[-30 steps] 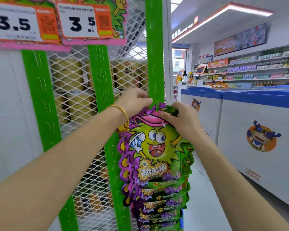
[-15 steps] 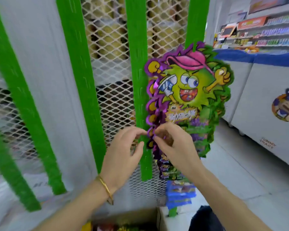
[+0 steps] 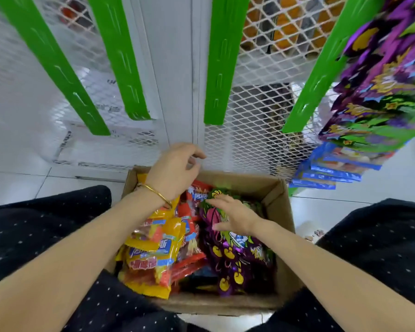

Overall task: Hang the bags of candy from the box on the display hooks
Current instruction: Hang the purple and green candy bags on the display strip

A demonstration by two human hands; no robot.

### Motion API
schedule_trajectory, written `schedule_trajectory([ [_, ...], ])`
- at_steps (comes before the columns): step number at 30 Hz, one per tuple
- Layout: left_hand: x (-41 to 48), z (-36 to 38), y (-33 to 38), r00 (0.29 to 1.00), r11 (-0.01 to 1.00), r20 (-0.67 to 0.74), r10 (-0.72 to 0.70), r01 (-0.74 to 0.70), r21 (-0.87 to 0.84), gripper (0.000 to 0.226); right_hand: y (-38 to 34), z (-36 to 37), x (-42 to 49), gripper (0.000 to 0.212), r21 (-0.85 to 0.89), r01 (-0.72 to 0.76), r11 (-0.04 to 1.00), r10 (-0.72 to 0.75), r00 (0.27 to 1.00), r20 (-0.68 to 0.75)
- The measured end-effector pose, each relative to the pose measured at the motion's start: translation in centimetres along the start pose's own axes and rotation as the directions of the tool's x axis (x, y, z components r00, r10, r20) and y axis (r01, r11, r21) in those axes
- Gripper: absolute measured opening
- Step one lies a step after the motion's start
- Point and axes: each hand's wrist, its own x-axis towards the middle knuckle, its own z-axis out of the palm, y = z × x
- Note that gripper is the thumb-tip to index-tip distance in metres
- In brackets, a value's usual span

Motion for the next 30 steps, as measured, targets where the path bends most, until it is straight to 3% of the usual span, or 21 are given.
schedule_trajectory([
  [4,0.4,-0.4,0.0,0.998,0.993,-0.019,-0.064,0.062,-0.103,0.017,-0.4,0.0,2.1,0.055,-0.35,0.18,0.92,-0.19,0.982,0.005],
  [9,0.3,-0.3,-0.2,0.996,0.984,-0.008,-0.094,0.091,-0.153,0.019,-0.7,-0.9,3.2,0.023,-0.489,0.258,0.833,-0.32,0.946,-0.046],
  [13,-0.2,0.2,-0.1,0.987,0.968,0.085,-0.133,0.148,-0.202,0.017,-0.7,-5.1,2.4,0.009,-0.397,0.286,0.872,-0.333,0.941,-0.054],
  [15,-0.7,0.5,0.6,0.953,0.956,0.265,-0.148,0.206,-0.208,0.023,-1.2,-7.6,1.1,0.014,-0.326,0.262,0.908,-0.3,0.951,-0.071],
  [17,-1.3,1.1,1.5,0.868,0.939,0.469,-0.164,0.282,-0.194,0.039,-1.9,-9.8,-0.5,0.016,-0.272,0.245,0.931,-0.283,0.953,-0.11],
  [19,-2.0,1.7,2.6,0.831,0.954,0.542,-0.126,0.252,-0.165,0.039,-2.4,-11.5,-2.7,0.011,-0.153,0.268,0.951,-0.295,0.936,-0.192],
  [24,-2.3,0.8,5.1,0.954,0.957,0.299,-0.02,0.105,-0.271,0.01,-3.3,-14.1,-8.4,0.012,0.186,0.293,0.938,-0.201,0.895,-0.398],
  [27,-1.5,-1.7,7.8,0.956,0.952,0.285,0.065,0.026,-0.304,0.02,-3.6,-15.7,-11.5,0.017,0.316,0.295,0.902,-0.109,0.862,-0.494],
  [30,-0.7,-5.1,11.5,0.948,0.957,0.268,0.173,-0.097,-0.273,0.023,-4.5,-18.2,-15.3,0.017,0.333,0.312,0.89,-0.098,0.844,-0.528],
])
